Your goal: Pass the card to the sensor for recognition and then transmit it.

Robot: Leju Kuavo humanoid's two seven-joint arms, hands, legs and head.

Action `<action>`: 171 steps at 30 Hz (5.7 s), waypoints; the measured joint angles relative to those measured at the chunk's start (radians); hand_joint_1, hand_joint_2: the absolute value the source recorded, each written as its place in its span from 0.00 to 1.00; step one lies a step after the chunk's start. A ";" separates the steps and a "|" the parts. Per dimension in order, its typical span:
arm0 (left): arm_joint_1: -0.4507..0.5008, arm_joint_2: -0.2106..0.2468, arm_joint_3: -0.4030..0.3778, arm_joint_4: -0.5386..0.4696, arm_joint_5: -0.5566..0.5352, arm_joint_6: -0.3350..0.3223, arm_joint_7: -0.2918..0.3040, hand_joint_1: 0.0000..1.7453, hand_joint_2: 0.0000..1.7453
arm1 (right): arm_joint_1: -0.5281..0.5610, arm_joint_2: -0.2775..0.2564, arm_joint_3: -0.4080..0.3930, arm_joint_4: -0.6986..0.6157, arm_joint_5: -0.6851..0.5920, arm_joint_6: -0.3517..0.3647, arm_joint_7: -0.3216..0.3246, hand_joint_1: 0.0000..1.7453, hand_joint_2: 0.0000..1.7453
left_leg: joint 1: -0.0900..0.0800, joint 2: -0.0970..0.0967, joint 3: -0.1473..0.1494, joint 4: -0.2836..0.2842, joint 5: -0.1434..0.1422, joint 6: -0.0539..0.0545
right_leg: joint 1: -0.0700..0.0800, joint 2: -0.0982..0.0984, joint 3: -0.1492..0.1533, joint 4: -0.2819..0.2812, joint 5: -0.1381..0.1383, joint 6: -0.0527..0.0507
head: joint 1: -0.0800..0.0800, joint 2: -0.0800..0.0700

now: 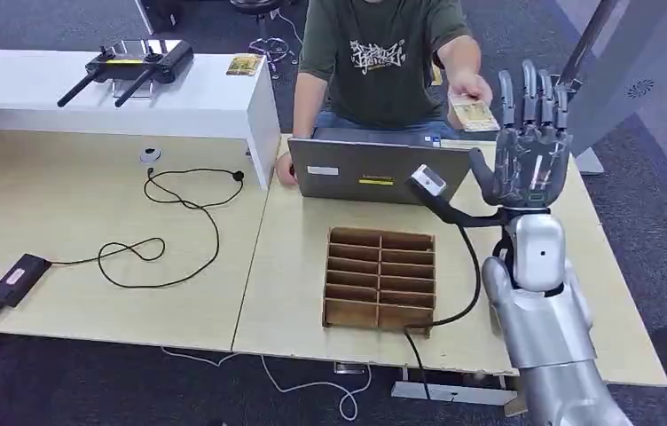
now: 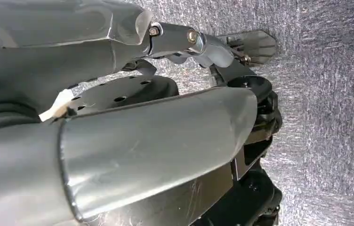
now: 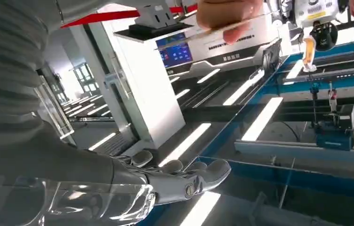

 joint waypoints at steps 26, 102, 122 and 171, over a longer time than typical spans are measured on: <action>-0.001 0.009 -0.031 0.013 0.049 0.000 0.002 0.00 0.00 | -0.015 -0.002 0.016 0.059 -0.016 -0.015 0.006 0.09 1.00 | 0.000 0.000 0.000 0.000 0.000 0.000 | 0.000 0.000 0.000 0.000 0.000 0.000 | 0.000 0.000; 0.041 0.018 -0.083 -0.038 0.219 0.000 0.037 0.00 0.00 | 0.190 -0.031 -0.312 -0.182 -1.398 0.399 -0.114 1.00 1.00 | 0.000 -0.001 0.000 0.000 0.000 0.000 | 0.000 -0.001 -0.001 -0.001 0.000 0.000 | 0.000 0.000; 0.053 0.017 -0.084 -0.046 0.251 0.000 0.026 0.00 0.00 | 0.358 -0.066 -0.432 -0.186 -1.431 0.364 -0.082 1.00 1.00 | -0.001 -0.001 -0.001 0.000 -0.001 0.001 | 0.000 -0.001 -0.001 -0.001 0.000 0.001 | 0.000 0.000; 0.034 0.037 -0.221 -0.002 0.343 0.000 -0.004 0.00 0.00 | 0.425 -0.065 -0.511 -0.043 -1.446 0.341 -0.030 1.00 1.00 | -0.001 -0.001 -0.001 0.000 -0.001 0.001 | 0.000 -0.001 -0.001 -0.001 0.000 0.001 | 0.000 0.000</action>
